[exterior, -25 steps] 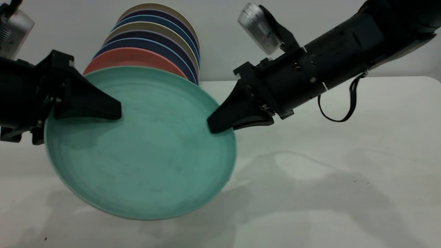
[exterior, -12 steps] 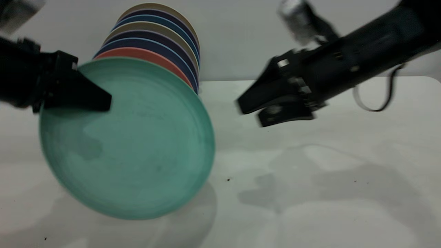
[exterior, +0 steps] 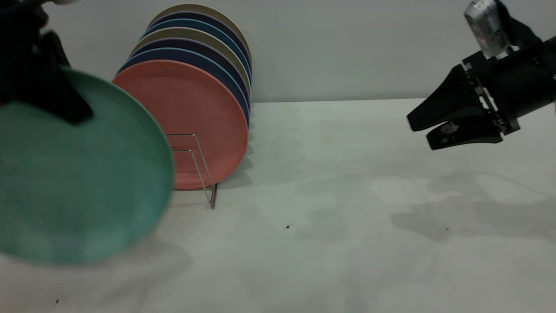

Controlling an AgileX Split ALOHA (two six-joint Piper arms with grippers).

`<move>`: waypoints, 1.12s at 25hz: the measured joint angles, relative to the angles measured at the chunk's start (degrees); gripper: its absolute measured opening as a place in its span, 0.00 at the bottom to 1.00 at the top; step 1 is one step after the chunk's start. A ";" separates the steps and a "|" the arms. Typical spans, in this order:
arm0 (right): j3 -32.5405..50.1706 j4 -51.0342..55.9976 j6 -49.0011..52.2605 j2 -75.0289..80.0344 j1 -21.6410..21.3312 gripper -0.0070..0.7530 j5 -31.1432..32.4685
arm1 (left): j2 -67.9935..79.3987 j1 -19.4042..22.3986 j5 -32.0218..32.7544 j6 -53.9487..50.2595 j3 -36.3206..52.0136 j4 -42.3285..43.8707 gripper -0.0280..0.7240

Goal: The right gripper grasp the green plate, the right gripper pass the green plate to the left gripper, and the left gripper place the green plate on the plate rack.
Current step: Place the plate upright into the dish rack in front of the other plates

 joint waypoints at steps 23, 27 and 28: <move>0.00 -0.77 0.00 0.00 -0.21 0.77 -1.83 | 5.61 -3.99 -5.56 29.10 -13.97 -11.73 0.18; 0.00 -2.17 0.74 0.00 -0.21 0.77 -1.83 | 6.31 -3.99 -7.76 29.15 -14.03 -11.85 0.18; 0.00 -2.58 0.94 0.00 -0.21 0.77 -1.83 | 6.44 -3.99 -7.92 29.22 -14.03 -11.91 0.18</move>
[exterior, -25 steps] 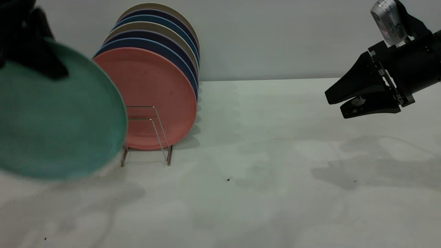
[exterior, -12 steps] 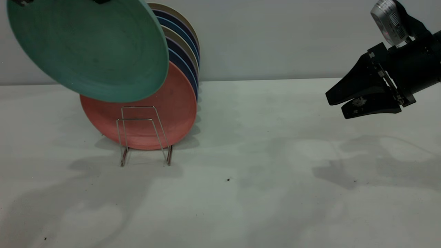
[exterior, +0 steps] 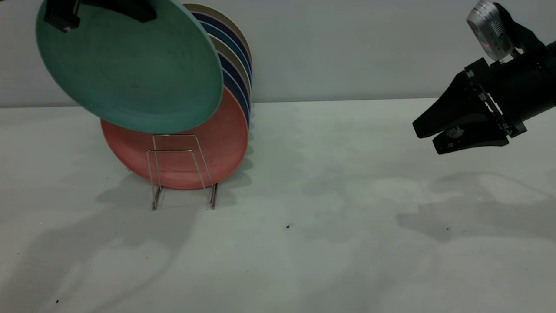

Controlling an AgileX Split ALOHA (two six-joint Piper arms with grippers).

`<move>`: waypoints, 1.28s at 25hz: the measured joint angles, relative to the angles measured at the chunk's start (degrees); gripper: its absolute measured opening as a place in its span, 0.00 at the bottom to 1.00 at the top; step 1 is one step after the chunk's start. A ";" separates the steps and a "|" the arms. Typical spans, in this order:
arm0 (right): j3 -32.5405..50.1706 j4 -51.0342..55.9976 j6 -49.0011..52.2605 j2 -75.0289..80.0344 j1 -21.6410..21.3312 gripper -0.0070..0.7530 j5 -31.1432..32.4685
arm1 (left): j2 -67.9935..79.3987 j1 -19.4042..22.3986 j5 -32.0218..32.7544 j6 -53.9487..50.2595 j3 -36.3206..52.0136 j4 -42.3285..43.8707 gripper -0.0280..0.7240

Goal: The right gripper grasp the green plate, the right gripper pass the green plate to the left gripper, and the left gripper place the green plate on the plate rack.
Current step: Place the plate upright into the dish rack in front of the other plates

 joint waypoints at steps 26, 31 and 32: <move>0.00 -0.84 0.26 0.00 0.00 0.77 0.00 | 11.70 0.00 -0.90 0.06 -0.04 -5.64 0.27; 0.00 -0.89 0.26 0.00 0.00 0.77 0.00 | 11.70 0.00 -0.61 0.01 -0.04 -5.77 0.52; 0.00 -0.89 0.27 0.00 0.00 0.77 0.00 | 11.63 0.00 -0.68 0.01 -0.04 -5.77 0.55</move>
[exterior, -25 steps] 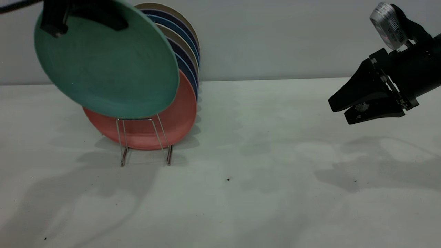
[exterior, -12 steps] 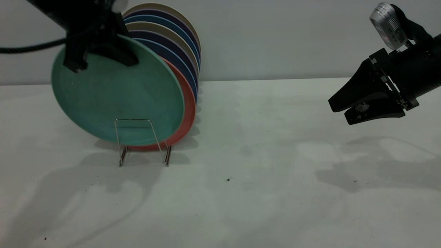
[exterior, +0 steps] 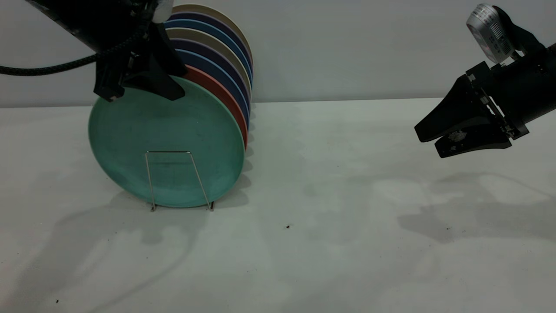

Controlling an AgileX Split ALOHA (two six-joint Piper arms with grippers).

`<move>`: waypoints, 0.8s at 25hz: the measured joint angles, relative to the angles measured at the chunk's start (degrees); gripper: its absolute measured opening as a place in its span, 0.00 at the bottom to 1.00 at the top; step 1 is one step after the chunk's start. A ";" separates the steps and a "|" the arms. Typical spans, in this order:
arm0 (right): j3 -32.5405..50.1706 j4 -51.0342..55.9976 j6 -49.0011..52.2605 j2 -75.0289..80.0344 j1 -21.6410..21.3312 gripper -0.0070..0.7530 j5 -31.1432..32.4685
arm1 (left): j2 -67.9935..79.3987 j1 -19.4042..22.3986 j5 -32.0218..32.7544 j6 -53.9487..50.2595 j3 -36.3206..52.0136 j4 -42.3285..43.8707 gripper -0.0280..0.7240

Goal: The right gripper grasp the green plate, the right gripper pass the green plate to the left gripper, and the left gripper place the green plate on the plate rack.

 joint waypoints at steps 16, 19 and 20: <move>0.00 4.36 -1.71 0.00 0.00 0.77 1.51 | -11.37 0.00 -0.32 -16.18 0.00 -1.68 0.63; -0.07 6.97 -2.54 0.00 0.96 0.77 3.31 | -11.37 0.00 0.01 -32.51 0.00 -0.37 0.63; -0.28 6.90 -2.55 0.00 1.60 0.77 3.52 | -11.37 0.00 0.28 -37.90 0.00 1.54 0.63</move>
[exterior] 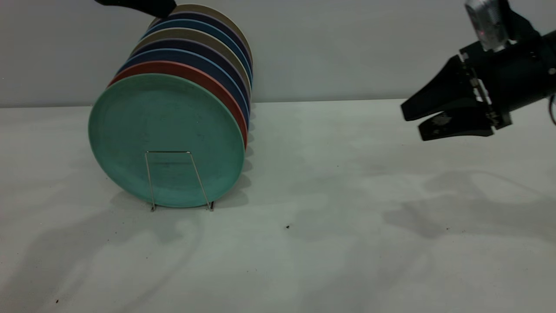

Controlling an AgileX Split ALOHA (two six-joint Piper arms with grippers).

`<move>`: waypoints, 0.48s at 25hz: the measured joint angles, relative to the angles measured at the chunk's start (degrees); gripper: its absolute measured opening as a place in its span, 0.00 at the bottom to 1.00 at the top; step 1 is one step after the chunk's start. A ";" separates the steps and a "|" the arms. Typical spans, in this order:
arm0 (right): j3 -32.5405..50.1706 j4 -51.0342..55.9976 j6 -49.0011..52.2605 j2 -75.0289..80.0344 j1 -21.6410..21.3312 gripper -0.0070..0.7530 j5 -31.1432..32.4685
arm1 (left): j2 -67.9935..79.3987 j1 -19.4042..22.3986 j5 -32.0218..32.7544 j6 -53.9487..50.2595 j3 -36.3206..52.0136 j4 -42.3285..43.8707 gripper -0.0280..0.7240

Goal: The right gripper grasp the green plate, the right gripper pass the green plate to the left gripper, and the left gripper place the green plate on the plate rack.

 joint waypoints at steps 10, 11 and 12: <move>-12.25 -26.02 23.78 0.00 16.29 0.72 -5.58 | 0.00 0.00 18.58 -79.68 0.00 44.11 0.63; -14.10 -31.44 29.40 0.00 17.33 0.71 -5.49 | 0.00 0.00 20.19 -83.76 0.00 48.53 0.63; -15.92 -36.14 35.17 0.00 18.29 0.70 -4.81 | -0.06 0.00 21.81 -87.34 0.00 51.66 0.63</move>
